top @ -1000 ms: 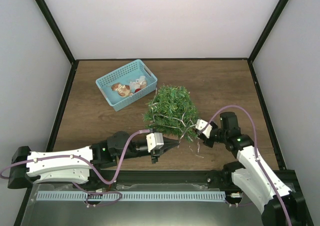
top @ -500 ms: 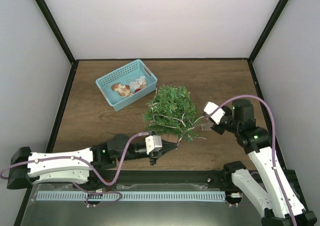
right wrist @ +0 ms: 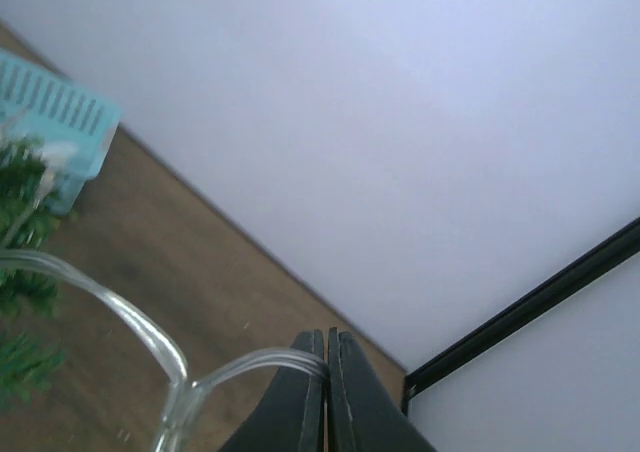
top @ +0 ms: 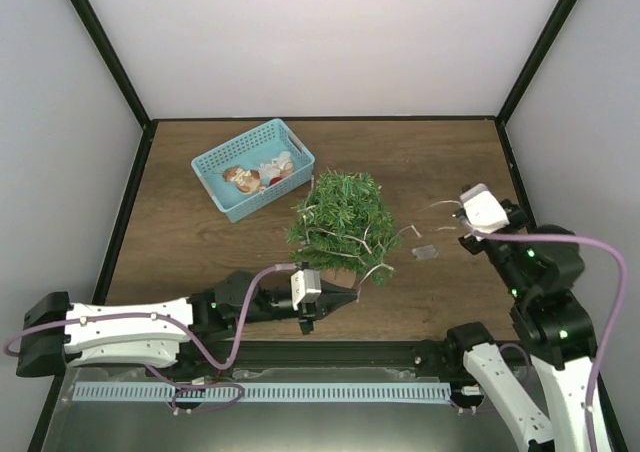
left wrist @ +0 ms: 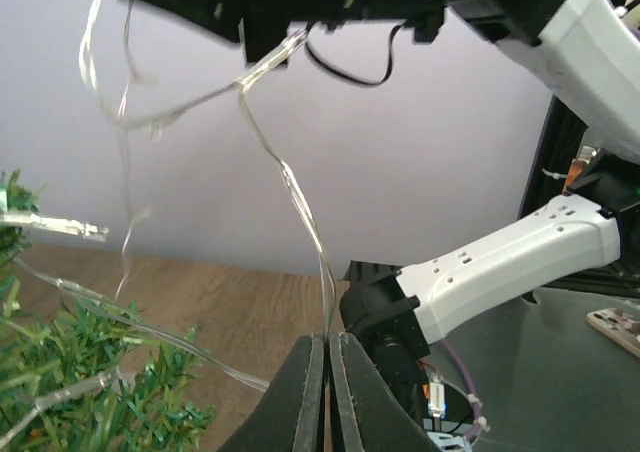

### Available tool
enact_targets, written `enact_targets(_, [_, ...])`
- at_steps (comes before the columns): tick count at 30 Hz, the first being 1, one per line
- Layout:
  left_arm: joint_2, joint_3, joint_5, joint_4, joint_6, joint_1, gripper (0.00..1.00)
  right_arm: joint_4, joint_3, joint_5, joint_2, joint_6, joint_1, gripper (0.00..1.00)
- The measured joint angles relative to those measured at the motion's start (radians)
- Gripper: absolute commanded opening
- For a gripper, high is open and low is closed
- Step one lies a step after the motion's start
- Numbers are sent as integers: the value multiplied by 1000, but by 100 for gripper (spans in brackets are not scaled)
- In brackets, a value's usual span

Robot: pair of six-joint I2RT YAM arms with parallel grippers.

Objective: Decorate the small christmas tree
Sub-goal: Wrap the decoration item around the Christmas tree.

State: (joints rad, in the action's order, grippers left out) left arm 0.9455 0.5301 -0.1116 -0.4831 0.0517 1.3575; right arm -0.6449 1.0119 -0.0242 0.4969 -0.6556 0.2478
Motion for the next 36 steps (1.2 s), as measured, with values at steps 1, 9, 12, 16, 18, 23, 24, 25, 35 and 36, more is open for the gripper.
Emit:
enact_targets(1, [6,-8,1,-17,12,0,4,9,21,4,-10,5,0,1])
enact_targets(9, [-17,-111,81,-63,115,0,4,90,85,-120,-142,29,-1,1])
enact_targets(12, [-53,-142,159,-56,156,0,5,130,80,-223,-185,21,-1,1])
enact_targets(16, [-99,-158,282,-37,212,0,27,153,68,-377,-191,-1,-1,1])
enact_targets(18, [-110,-158,317,-18,238,0,41,157,63,-451,-179,-2,-1,1])
enact_targets(23, [-138,-159,327,75,271,-2,59,171,60,-663,-124,7,-2,1])
enact_targets(24, [-152,-160,321,95,273,-2,60,174,59,-694,-114,10,-2,1])
enact_targets(25, [-177,-161,308,121,274,-2,61,178,58,-727,-101,16,-2,1])
enact_targets(35, [-245,8,109,264,110,-2,66,255,53,-882,-20,85,-2,1])
enact_targets(36, [-215,86,98,283,78,-2,66,273,50,-894,-15,107,-3,1])
